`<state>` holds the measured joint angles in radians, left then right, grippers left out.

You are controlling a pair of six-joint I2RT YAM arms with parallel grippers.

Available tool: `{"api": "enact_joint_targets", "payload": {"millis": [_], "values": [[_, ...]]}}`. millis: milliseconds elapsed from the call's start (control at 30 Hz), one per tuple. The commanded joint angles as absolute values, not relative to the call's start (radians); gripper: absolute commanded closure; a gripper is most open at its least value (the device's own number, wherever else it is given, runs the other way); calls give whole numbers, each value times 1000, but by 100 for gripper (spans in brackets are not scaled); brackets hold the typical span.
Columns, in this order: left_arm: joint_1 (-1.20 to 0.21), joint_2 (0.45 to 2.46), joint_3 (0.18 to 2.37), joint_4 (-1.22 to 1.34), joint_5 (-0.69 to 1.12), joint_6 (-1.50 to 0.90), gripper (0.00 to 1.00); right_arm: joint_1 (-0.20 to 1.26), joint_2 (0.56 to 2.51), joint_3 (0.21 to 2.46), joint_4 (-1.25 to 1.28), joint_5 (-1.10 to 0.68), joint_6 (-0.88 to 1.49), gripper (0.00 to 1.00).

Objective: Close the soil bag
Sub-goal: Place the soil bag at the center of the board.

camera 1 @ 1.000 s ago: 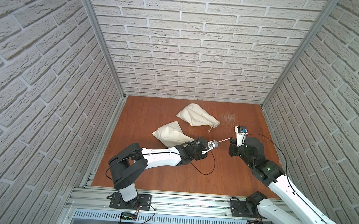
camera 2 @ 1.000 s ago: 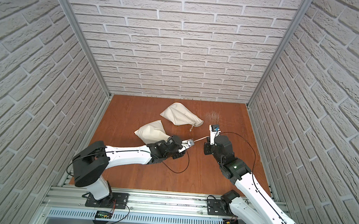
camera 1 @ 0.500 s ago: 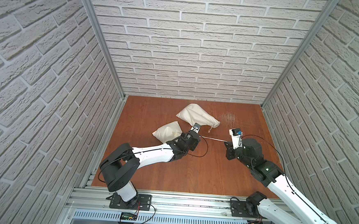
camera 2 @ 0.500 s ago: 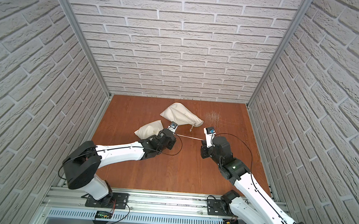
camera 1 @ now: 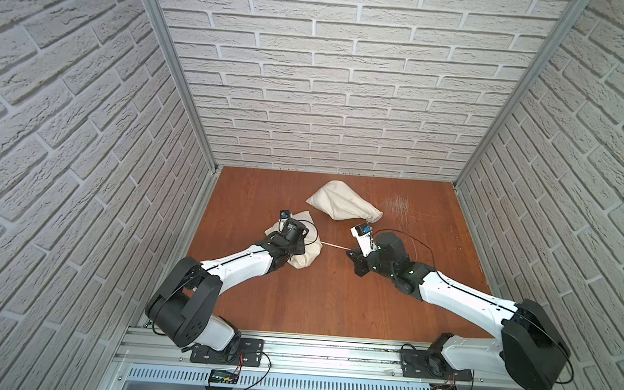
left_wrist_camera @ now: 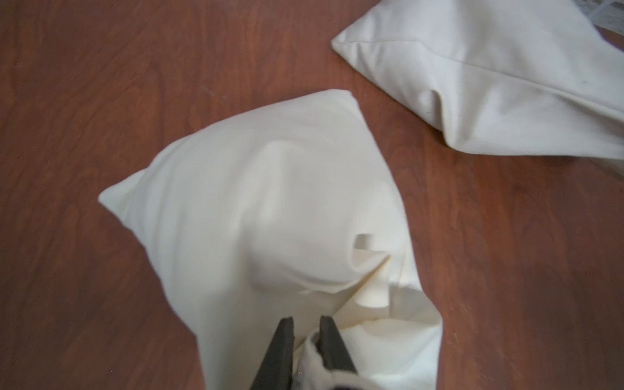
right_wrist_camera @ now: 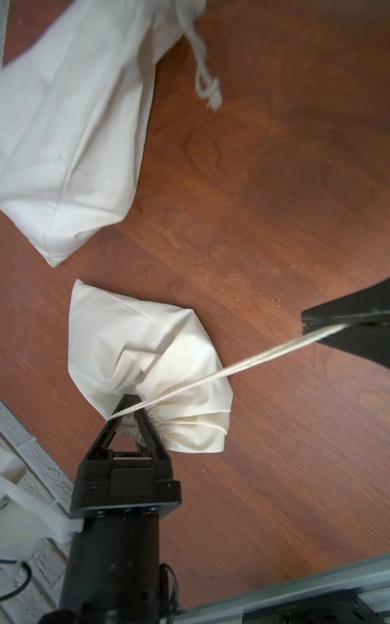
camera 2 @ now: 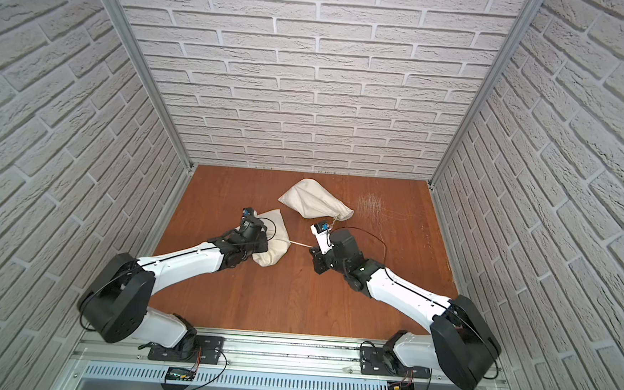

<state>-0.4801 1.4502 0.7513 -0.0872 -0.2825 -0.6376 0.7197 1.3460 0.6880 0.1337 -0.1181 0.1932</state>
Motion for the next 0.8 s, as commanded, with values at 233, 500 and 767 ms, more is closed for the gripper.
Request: {"api": "enact_joint_targets", "payload": {"millis": [233,500,767], "values": [[-322,1403,726,-298,-699,-600,68,664,1318,744,2,-4,157,63],[-403,1349,771,-266,-674,-497,35,534,1236,767,-80,47,143,42],[-648,1263,860,-289,-710,-257,2,385,1327,748,3,74,177,33]]}}
